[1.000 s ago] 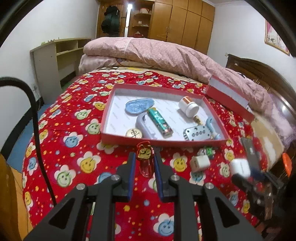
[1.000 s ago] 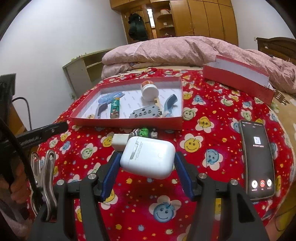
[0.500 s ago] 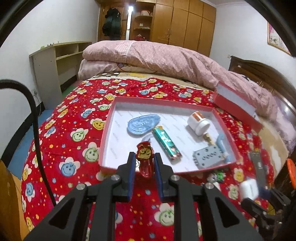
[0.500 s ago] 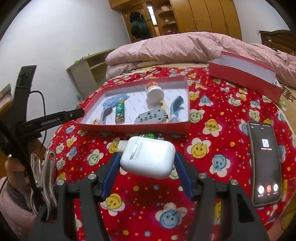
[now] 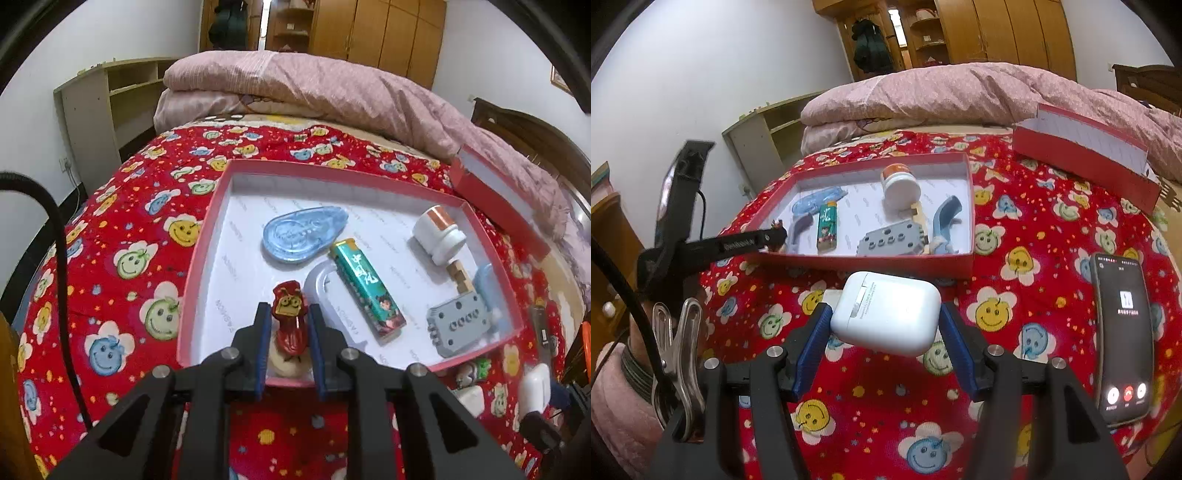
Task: Organize rigid objects
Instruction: 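Carry the earbud case and red figurine toward the tray with both grippers, then lower the earbud case and red figurine into the tray and open both grippers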
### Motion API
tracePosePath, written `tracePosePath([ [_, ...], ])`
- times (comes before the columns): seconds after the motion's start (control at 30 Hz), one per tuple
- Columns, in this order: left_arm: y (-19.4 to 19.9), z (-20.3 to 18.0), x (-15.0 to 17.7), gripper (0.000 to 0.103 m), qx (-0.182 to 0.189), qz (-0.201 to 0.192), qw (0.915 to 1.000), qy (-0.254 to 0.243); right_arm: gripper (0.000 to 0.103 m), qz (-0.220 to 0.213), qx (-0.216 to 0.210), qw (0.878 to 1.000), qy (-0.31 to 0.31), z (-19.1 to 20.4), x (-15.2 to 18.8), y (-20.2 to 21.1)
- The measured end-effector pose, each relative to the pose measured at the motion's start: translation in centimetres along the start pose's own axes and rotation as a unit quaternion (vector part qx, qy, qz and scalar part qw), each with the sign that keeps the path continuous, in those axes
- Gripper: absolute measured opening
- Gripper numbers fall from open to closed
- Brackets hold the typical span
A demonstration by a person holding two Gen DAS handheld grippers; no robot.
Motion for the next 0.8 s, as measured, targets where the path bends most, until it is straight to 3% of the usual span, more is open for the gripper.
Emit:
tracePosePath([
  [0.43, -0.7, -0.2, 0.1, 0.02, -0.002, 0.002, 1.0, -0.007, 0.061, -0.006, 0.005, 1.0, 0.007, -0.2, -3.0, -1.2],
  [0.8, -0.7, -0.2, 0.1, 0.02, -0.005, 0.0, 0.9999, -0.009, 0.061, 0.011, 0.007, 1.0, 0.01, -0.5, -6.4, -4.6],
])
Point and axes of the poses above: each gripper's, at about its wrist camera, not at the fingertips, and y roughly against the way its jaws point, z to its left, x to its underside, the point moved 6 cm from there along -y, roughly the way its jaws point, and after that the axes turned 6 degrees about z, right-handed, at the moved point
